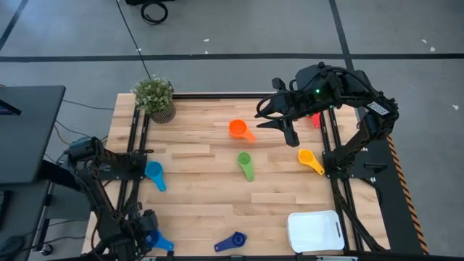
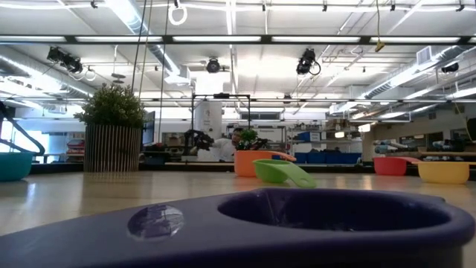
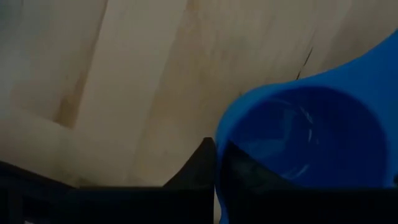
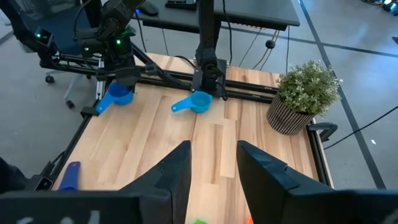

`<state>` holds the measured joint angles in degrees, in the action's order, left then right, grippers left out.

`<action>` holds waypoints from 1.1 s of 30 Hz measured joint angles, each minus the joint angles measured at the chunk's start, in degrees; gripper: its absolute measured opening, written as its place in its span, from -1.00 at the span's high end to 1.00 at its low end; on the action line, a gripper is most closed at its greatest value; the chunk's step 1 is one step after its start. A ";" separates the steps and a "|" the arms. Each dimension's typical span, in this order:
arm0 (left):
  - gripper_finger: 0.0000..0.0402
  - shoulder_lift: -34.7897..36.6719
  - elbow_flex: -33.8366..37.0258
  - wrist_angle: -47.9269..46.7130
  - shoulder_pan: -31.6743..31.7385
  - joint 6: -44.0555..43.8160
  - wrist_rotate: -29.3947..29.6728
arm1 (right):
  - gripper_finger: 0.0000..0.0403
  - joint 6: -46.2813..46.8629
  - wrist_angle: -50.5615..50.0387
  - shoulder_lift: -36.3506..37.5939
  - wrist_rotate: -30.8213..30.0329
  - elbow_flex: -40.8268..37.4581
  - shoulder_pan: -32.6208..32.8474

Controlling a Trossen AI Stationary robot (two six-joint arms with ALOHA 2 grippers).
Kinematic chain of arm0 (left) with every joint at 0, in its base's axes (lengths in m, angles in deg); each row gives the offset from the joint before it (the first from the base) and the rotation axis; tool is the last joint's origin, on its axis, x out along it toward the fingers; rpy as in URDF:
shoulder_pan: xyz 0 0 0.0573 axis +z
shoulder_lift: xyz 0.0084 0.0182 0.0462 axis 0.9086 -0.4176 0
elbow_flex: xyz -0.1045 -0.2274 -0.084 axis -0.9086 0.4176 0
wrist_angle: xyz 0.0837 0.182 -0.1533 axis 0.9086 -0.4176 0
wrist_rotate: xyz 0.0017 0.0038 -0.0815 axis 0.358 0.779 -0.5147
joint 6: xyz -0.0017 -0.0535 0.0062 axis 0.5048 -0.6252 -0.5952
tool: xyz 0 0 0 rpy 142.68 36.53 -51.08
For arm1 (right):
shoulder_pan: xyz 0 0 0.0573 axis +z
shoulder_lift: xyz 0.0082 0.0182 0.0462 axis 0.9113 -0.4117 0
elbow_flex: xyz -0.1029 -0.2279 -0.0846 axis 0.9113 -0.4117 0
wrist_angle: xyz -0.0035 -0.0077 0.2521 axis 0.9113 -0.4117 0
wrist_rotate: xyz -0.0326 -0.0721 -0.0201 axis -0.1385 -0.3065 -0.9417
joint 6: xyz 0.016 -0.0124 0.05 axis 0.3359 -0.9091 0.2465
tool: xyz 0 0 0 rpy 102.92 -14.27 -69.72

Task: Nest measuring cups in basket
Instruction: Stack the blue measuring cup on top of the orange measuring cup

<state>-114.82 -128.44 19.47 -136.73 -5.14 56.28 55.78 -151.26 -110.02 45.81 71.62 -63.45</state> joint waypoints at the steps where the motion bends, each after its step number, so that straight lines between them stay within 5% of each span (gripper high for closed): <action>1: 0.94 0.14 0.00 0.00 0.00 -0.61 0.00 | 0.33 0.00 0.00 0.00 0.00 0.00 0.00; 11: 0.95 7.78 0.13 -2.14 2.96 -4.17 -0.07 | 0.33 -0.05 -0.01 2.66 0.09 0.00 0.91; 15: 0.95 12.21 0.11 -2.43 7.20 0.85 -0.64 | 0.33 0.00 -0.05 4.49 0.09 0.00 1.55; 23: 0.96 19.16 -2.42 -6.68 22.81 22.71 -4.49 | 0.33 0.39 -4.26 6.86 -1.56 0.02 1.75; 33: 0.96 19.31 -16.09 -19.29 47.18 50.83 -3.57 | 0.33 -0.29 -5.50 7.67 -3.31 0.02 1.73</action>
<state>-95.51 -144.53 0.18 -89.55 45.69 52.71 55.49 -156.76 -102.36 42.50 71.64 -61.72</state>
